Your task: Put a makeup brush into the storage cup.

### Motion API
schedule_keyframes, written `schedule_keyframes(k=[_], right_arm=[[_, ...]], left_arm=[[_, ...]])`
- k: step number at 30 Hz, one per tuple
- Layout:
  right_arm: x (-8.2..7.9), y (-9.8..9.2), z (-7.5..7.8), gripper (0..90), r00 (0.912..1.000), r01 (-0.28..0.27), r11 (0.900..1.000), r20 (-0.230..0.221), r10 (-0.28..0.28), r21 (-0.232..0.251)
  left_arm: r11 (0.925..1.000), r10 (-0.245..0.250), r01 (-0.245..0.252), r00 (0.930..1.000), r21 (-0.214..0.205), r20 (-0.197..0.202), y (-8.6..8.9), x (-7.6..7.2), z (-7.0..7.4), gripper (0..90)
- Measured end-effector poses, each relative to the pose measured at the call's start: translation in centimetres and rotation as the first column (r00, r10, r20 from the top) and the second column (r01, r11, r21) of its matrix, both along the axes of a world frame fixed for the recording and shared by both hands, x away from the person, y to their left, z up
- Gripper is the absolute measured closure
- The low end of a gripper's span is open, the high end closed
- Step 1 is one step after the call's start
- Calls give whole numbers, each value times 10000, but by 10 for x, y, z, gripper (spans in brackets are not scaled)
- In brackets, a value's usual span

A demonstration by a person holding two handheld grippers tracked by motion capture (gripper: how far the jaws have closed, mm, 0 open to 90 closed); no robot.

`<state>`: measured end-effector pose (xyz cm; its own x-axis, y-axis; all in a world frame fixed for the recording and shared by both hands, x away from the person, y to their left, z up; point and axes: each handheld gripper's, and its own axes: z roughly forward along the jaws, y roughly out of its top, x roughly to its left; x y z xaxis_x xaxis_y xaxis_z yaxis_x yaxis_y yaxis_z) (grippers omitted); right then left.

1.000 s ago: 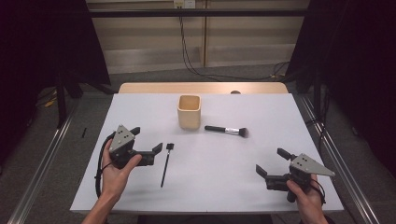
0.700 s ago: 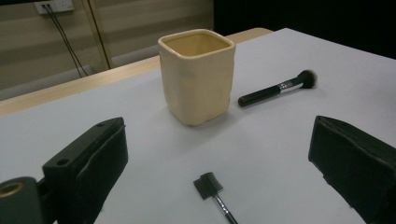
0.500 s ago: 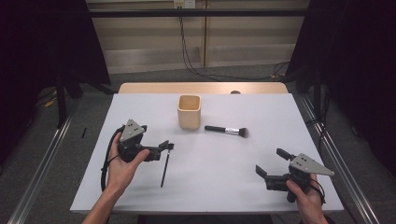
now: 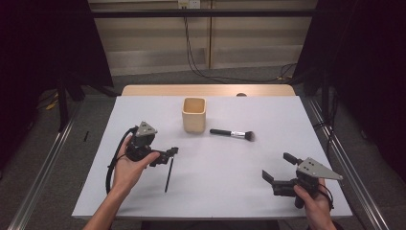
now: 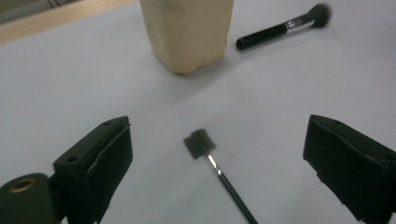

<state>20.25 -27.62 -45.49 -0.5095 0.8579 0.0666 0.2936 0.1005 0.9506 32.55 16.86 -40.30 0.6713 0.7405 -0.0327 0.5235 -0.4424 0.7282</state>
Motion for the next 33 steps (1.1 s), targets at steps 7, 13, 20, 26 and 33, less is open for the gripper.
schedule_keyframes(k=[7,13,20,26,33], right_arm=[[0,0,0,0,10000,-34,10000,-23,34,-21],[0,0,0,0,10000,-40,10000,-42,40,-18],[0,1,0,0,9999,-91,9999,-95,90,-42],[1,0,-1,0,9999,-60,10000,-86,60,-31],[1,1,-1,0,9999,-59,10000,-112,59,-29]], left_arm=[[9952,330,-216,9924,960,-1182,-4,8,-2,79],[9954,363,-171,9778,943,-2062,-3,12,-3,79],[9809,679,-217,9695,1932,-2356,-5,20,-8,84],[9723,726,-91,9616,2335,-2648,-11,25,-10,69],[9557,623,287,9529,2928,-2967,-19,30,-14,71]])
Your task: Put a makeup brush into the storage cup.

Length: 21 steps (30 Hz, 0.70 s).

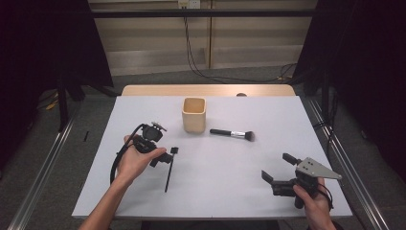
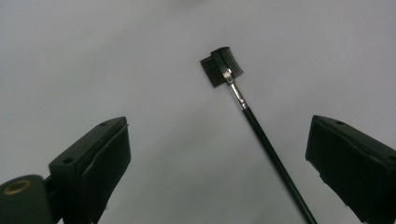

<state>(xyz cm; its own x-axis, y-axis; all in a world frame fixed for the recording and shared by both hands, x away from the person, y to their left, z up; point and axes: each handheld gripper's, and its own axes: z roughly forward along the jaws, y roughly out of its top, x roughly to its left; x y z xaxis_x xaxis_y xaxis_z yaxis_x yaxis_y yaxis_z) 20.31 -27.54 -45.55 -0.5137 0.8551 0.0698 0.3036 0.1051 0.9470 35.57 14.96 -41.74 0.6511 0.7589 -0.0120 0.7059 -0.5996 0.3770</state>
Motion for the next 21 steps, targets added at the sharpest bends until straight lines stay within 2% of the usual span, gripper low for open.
schedule_keyframes(k=[10,14,15,17,21], right_arm=[[0,1,-1,0,10000,-44,10000,-46,44,-17],[0,1,0,0,10000,-60,10000,-50,60,-6],[0,1,0,0,10000,-54,10000,-48,54,-11],[0,1,-1,0,10000,-52,10000,-58,52,-10],[1,1,-1,0,10000,-63,10000,-58,63,-12]], left_arm=[[9989,-260,276,9988,382,-409,-11,4,-8,59],[9982,-22,65,9975,601,-705,-14,8,-13,56],[9985,-6,54,9962,551,-871,-14,9,-15,56],[9979,118,-59,9957,642,-919,-16,10,-18,56],[9976,-3,72,9951,693,-989,-20,10,-19,78]])
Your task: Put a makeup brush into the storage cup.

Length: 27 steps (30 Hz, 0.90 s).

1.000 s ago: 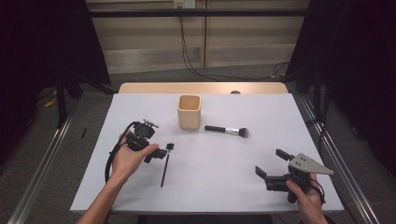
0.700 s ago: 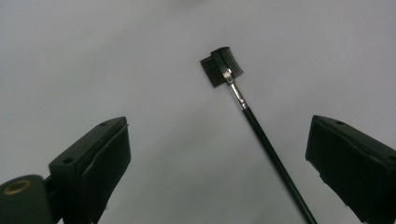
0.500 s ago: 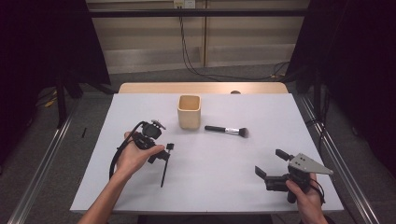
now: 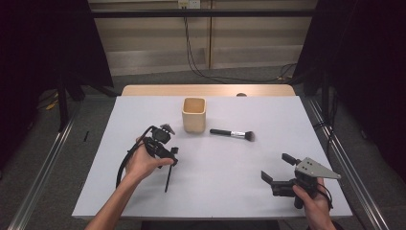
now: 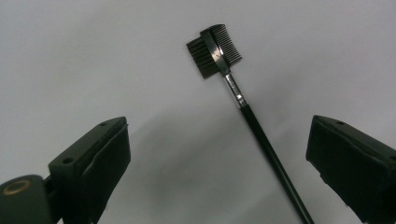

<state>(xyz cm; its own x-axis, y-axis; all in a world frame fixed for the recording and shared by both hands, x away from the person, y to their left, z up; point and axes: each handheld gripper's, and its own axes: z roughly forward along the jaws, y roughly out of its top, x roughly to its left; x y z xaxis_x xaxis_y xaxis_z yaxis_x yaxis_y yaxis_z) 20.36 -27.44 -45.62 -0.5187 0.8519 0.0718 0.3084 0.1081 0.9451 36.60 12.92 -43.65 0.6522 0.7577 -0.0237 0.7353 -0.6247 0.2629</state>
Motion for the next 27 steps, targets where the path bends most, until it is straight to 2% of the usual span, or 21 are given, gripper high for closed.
schedule_keyframes(k=[3,5,6,10,15,19,22,23,25,26,27], right_arm=[[0,0,0,0,10000,-3,10000,5,3,4],[0,0,0,0,10000,-27,10000,3,27,1],[0,0,0,0,10000,-36,10000,-13,36,-10],[0,-1,0,0,10000,-43,10000,-34,43,-20],[0,0,0,0,10000,-45,10000,-36,45,-3],[0,-1,0,0,10000,-50,10000,-45,50,-5],[-1,-1,0,0,10000,-75,10000,-42,75,-6],[-1,-1,0,0,10000,-45,10000,-47,45,18],[-1,-1,0,0,10000,-61,10000,-51,61,-16],[-1,-1,0,0,10000,-58,10000,-57,58,-3],[-1,-1,0,0,10000,-58,10000,-57,58,-3]], left_arm=[[9999,-91,92,9999,84,-136,-3,0,-3,112],[9992,-270,275,9995,283,-169,-5,0,-6,150],[9991,-267,277,9991,328,-319,-5,1,-8,160],[9982,-348,365,9988,485,-357,-8,0,-13,207],[9989,-70,95,9984,460,-554,-10,0,-14,264],[9983,206,-178,9985,558,-501,-11,0,-14,311],[9982,406,-379,9976,466,-568,-10,-2,-13,346],[9982,446,-422,9974,437,-559,-10,-2,-13,395],[9979,469,-440,9970,466,-616,-9,-2,-12,424],[9978,456,-423,9968,502,-659,-9,-2,-12,497],[9976,476,-439,9964,532,-702,-9,-1,-11,497]])
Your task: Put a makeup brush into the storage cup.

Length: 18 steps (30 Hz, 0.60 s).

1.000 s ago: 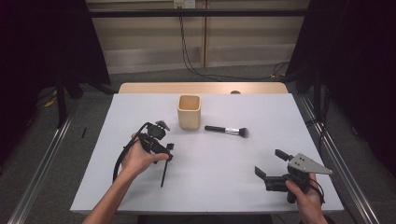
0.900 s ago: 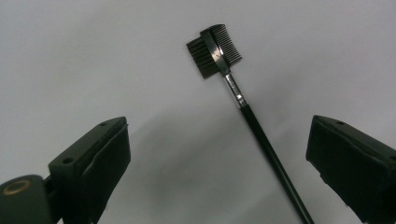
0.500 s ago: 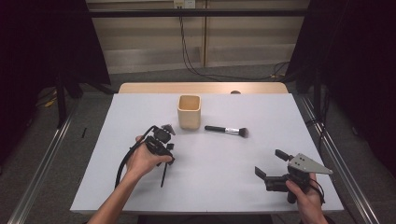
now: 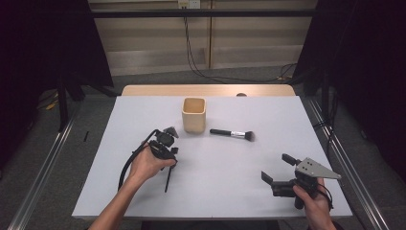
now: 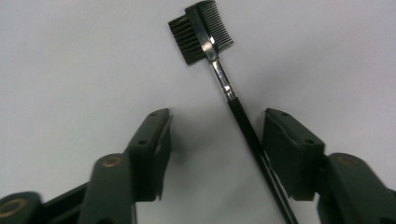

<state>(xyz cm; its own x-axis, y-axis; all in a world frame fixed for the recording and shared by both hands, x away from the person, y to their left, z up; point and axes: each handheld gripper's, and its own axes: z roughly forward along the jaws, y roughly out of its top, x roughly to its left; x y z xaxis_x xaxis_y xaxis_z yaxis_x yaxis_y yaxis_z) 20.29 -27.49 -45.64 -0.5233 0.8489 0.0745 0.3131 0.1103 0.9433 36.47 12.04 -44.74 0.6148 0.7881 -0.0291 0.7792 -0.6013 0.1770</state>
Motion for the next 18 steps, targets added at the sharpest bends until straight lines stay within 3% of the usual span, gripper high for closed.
schedule_keyframes(k=[4,5,10,16,18], right_arm=[[0,0,0,0,10000,-9,10000,-14,9,-3],[0,0,0,0,10000,1,10000,-23,-1,14],[0,0,0,0,10000,-15,10000,-20,15,-1],[0,0,0,0,10000,-17,10000,-36,17,1],[0,1,0,0,10000,1,10000,-74,-1,2]], left_arm=[[10000,10,-10,10000,11,-64,0,0,1,605],[10000,-66,66,10000,29,-55,0,0,1,674],[9999,-85,82,9996,-121,-264,3,1,1,786],[9998,-53,52,9999,-166,-88,4,-1,1,848],[9997,-20,14,9997,-264,-242,6,1,1,857]])
